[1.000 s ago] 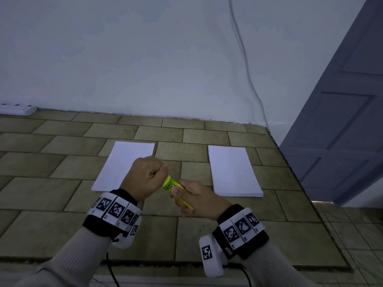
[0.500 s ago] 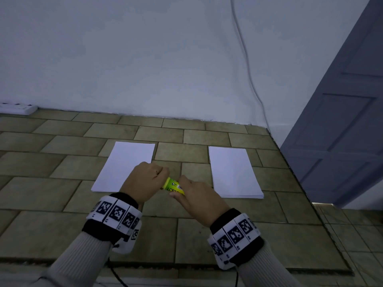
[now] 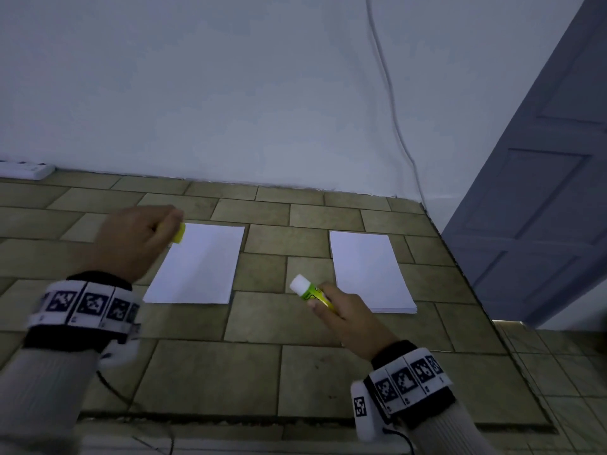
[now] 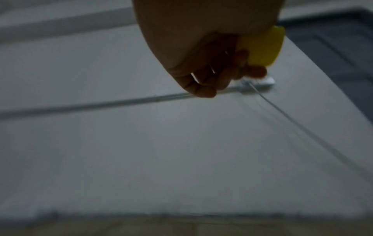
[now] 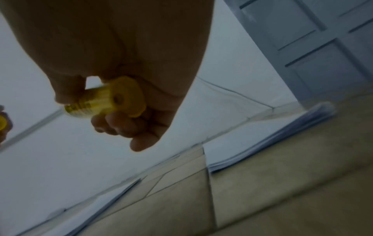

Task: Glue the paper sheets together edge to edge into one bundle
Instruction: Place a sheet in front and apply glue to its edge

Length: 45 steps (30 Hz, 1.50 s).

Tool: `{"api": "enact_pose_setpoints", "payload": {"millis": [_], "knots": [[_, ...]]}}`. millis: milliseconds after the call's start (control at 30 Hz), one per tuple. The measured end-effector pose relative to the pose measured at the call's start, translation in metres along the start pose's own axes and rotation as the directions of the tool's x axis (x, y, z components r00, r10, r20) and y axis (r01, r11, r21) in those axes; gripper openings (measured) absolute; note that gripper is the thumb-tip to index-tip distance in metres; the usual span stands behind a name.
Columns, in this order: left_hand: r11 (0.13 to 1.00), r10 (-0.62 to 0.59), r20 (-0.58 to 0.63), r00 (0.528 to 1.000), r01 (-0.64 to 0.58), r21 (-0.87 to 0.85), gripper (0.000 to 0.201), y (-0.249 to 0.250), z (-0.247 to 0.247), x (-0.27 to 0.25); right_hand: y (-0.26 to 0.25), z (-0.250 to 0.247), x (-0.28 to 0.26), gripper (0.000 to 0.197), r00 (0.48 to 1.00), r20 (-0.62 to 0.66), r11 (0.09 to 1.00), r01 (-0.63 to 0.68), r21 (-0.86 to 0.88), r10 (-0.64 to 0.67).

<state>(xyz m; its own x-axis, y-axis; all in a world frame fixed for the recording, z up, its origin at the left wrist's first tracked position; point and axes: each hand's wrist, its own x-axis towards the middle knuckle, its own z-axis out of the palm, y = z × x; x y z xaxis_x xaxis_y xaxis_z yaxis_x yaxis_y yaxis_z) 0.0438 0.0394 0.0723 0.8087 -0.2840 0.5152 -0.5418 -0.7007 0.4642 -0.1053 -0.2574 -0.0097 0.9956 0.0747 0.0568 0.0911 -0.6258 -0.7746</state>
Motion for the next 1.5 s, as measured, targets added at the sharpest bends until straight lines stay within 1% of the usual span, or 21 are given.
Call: {"api": "enact_pose_setpoints", "payload": {"millis": [67, 133, 200, 267, 333, 400, 500, 567, 700, 833, 933, 1067, 1133, 1200, 1233, 1267, 1333, 1400, 1433, 1467, 1500], "knots": [[0.999, 0.042, 0.074, 0.996, -0.043, 0.006, 0.047, 0.008, 0.012, -0.012, -0.005, 0.002, 0.003, 0.016, 0.999, -0.029, 0.999, 0.024, 0.028, -0.023], [0.999, 0.036, 0.166, 0.985, -0.042, 0.028, 0.041, 0.009, 0.023, -0.024, -0.006, 0.005, 0.003, 0.019, 0.998, -0.058, 0.998, 0.024, 0.066, -0.021], [0.999, 0.012, 0.226, 0.974, -0.019, 0.027, 0.044, -0.001, 0.034, -0.033, -0.007, 0.009, 0.002, 0.023, 0.997, -0.075, 0.995, 0.031, 0.090, -0.025], [1.000, -0.024, 0.309, 0.951, 0.023, 0.006, 0.039, -0.008, 0.042, -0.040, -0.007, 0.013, 0.002, 0.024, 0.997, -0.075, 0.995, 0.034, 0.096, -0.027], [0.996, -0.086, 0.405, 0.910, 0.081, 0.030, 0.025, -0.015, 0.053, -0.046, -0.007, 0.015, 0.001, 0.023, 0.997, -0.065, 0.995, 0.035, 0.095, -0.028], [0.985, -0.160, 0.486, 0.859, 0.110, 0.129, 0.013, -0.021, 0.060, -0.052, -0.006, 0.017, 0.000, 0.021, 0.998, -0.056, 0.995, 0.029, 0.092, -0.024], [0.958, -0.273, 0.572, 0.773, 0.164, 0.235, 0.007, -0.028, 0.065, -0.060, -0.008, 0.019, -0.001, 0.019, 0.999, -0.047, 0.994, 0.026, 0.109, -0.021], [0.937, -0.333, 0.606, 0.722, 0.178, 0.302, 0.010, -0.032, 0.064, -0.064, -0.008, 0.020, -0.001, 0.019, 0.999, -0.045, 0.993, 0.026, 0.119, -0.021], [0.917, -0.377, 0.655, 0.655, 0.164, 0.363, 0.014, -0.037, 0.061, -0.071, -0.009, 0.022, -0.003, 0.019, 0.999, -0.028, 0.988, 0.027, 0.153, -0.023], [0.895, -0.432, 0.684, 0.588, 0.185, 0.406, 0.021, -0.044, 0.055, -0.077, -0.010, 0.025, -0.004, 0.008, 0.999, -0.027, 0.984, 0.034, 0.173, -0.030], [0.870, -0.480, 0.679, 0.555, 0.205, 0.448, 0.023, -0.049, 0.052, -0.082, -0.009, 0.026, -0.005, 0.005, 0.999, -0.023, 0.983, 0.029, 0.184, -0.025], [0.847, -0.525, 0.682, 0.509, 0.234, 0.477, 0.025, -0.054, 0.050, -0.086, -0.008, 0.029, -0.007, 0.013, 1.000, -0.020, 0.981, 0.019, 0.193, -0.016], [0.843, -0.532, 0.685, 0.498, 0.238, 0.481, 0.026, -0.056, 0.049, -0.087, -0.007, 0.030, -0.008, 0.015, 1.000, -0.018, 0.981, 0.011, 0.195, -0.008], [0.843, -0.532, 0.681, 0.502, 0.244, 0.479, 0.031, -0.056, 0.047, -0.088, -0.006, 0.031, -0.008, 0.018, 1.000, -0.013, 0.977, 0.002, 0.213, 0.001], [0.846, -0.530, 0.673, 0.516, 0.262, 0.465, 0.037, -0.055, 0.046, -0.088, -0.006, 0.031, -0.008, 0.019, 1.000, -0.012, 0.975, -0.003, 0.222, 0.006], [0.850, -0.525, 0.657, 0.542, 0.283, 0.445, 0.045, -0.053, 0.046, -0.087, -0.006, 0.031, -0.008, 0.019, 1.000, -0.012, 0.973, -0.006, 0.230, 0.009], [0.874, -0.485, 0.605, 0.631, 0.325, 0.362, 0.056, -0.040, 0.043, -0.081, -0.007, 0.031, -0.007, 0.014, 1.000, -0.014, 0.968, -0.007, 0.251, 0.011], [0.921, -0.388, 0.533, 0.752, 0.344, 0.185, 0.052, -0.021, 0.045, -0.073, -0.009, 0.031, -0.005, 0.006, 0.999, -0.019, 0.952, -0.022, 0.306, 0.030], [0.943, -0.317, 0.494, 0.810, 0.326, 0.069, 0.047, -0.010, 0.047, -0.070, -0.010, 0.031, -0.004, 0.005, 0.999, -0.019, 0.938, -0.036, 0.345, 0.046], [0.952, -0.248, 0.464, 0.850, 0.304, -0.048, 0.043, 0.000, 0.050, -0.066, -0.011, 0.030, -0.002, 0.005, 0.998, -0.014, 0.919, -0.053, 0.390, 0.063], [0.944, -0.190, 0.451, 0.872, 0.288, -0.159, 0.041, 0.012, 0.054, -0.064, -0.012, 0.030, -0.001, 0.006, 0.997, -0.007, 0.900, -0.070, 0.429, 0.081]]}}
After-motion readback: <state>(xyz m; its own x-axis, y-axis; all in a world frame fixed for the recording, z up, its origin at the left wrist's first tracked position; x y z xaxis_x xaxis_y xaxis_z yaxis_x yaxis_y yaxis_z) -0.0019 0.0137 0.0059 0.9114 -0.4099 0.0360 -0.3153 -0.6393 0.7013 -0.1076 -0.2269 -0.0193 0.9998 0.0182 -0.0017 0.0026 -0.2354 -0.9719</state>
